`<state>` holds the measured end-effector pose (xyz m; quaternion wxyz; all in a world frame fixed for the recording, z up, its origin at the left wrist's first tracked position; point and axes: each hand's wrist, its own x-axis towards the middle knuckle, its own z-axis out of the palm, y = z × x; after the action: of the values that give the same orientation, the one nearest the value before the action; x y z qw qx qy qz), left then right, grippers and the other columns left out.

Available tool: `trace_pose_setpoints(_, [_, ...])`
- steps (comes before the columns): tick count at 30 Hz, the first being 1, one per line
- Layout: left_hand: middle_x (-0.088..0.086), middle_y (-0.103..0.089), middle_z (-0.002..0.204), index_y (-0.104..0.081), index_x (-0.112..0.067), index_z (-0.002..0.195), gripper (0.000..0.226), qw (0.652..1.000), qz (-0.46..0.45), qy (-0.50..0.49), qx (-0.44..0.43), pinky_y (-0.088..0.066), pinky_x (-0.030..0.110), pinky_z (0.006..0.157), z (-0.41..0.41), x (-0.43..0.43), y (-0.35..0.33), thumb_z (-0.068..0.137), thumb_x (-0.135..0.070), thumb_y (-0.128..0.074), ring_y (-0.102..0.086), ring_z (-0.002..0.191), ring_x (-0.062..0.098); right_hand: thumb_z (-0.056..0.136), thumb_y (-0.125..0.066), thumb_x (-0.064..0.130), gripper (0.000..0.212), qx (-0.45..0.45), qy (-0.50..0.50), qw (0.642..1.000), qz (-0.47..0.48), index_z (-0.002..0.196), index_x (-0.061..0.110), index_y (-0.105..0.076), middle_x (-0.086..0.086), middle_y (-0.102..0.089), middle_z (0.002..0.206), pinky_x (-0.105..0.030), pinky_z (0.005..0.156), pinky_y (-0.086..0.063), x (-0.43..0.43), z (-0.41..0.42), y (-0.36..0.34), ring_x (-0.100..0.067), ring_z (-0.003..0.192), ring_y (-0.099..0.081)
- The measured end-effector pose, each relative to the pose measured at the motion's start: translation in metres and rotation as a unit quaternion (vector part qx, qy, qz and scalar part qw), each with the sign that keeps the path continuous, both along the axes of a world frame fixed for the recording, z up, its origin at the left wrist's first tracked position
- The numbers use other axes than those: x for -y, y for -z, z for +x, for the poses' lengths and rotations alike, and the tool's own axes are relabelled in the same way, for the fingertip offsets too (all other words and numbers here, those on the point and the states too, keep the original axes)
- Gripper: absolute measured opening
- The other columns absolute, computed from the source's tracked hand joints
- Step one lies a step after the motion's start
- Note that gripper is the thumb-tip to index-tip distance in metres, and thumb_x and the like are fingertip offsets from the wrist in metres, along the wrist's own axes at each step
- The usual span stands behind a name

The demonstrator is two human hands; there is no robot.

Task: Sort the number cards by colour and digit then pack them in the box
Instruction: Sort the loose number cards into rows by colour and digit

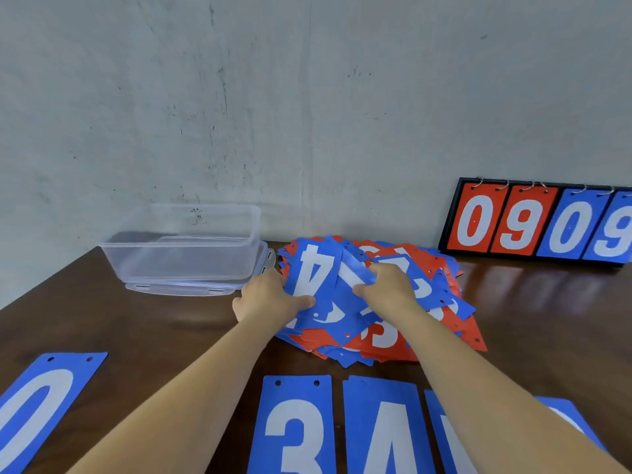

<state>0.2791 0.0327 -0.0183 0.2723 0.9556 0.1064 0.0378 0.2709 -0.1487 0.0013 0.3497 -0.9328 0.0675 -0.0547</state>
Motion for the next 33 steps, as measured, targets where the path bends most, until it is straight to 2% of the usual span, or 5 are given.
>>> trace_pose_setpoints(4, [-0.006,-0.056,0.094,-0.045,-0.022,0.095,0.045,0.996,-0.038,-0.014,0.074,-0.049,0.037,0.078,-0.01,0.0,-0.003,0.074,-0.045,-0.077,-0.058,0.09,0.018,0.086,-0.063,0.01,0.017,0.019,0.029,0.99,0.134,0.072,0.009,-0.053,-0.011,-0.061,0.08,-0.038,0.067,-0.05,0.018,-0.003,-0.004,-0.028,0.076,-0.061])
trace_pose_setpoints(17, [0.003,-0.072,0.081,-0.062,-0.017,0.08,0.012,0.921,-0.341,0.063,0.178,-0.059,0.035,0.061,-0.046,-0.004,-0.06,0.084,-0.009,-0.07,-0.07,0.068,0.019,0.092,-0.062,0.012,0.019,0.044,-0.01,0.964,0.263,0.109,0.005,-0.065,-0.001,-0.063,0.084,-0.024,0.061,-0.05,0.053,-0.049,-0.051,-0.017,0.068,-0.057])
trace_pose_setpoints(20, [-0.006,-0.066,0.058,-0.062,-0.01,0.076,0.012,0.906,-0.372,0.064,0.191,-0.047,0.02,0.045,-0.065,-0.007,-0.076,0.084,-0.006,-0.069,-0.062,0.048,0.008,0.092,-0.061,0.014,0.018,0.049,-0.018,0.963,0.263,0.109,0.008,-0.065,-0.009,-0.066,0.099,-0.025,0.063,-0.05,0.055,-0.06,-0.063,-0.021,0.074,-0.058])
trace_pose_setpoints(29, [0.01,-0.058,0.078,-0.061,0.006,0.094,0.043,0.897,-0.386,0.044,0.21,-0.044,0.037,0.067,-0.118,-0.035,-0.096,0.062,-0.021,-0.071,-0.054,0.071,0.021,0.095,-0.054,0.017,0.007,0.086,-0.038,0.948,0.305,0.098,0.015,-0.06,-0.007,-0.067,0.094,-0.026,0.06,-0.05,0.045,-0.089,-0.087,-0.02,0.07,-0.063])
trace_pose_setpoints(33, [-0.008,-0.059,0.054,-0.062,-0.008,0.072,0.015,0.896,-0.384,0.051,0.218,-0.04,0.021,0.052,-0.134,-0.047,-0.089,0.082,-0.011,-0.072,-0.05,0.048,0.007,0.095,-0.057,0.014,0.013,0.077,-0.056,0.947,0.308,0.107,0.013,-0.06,-0.005,-0.067,0.099,-0.023,0.057,-0.051,0.039,-0.105,-0.084,-0.021,0.079,-0.066])
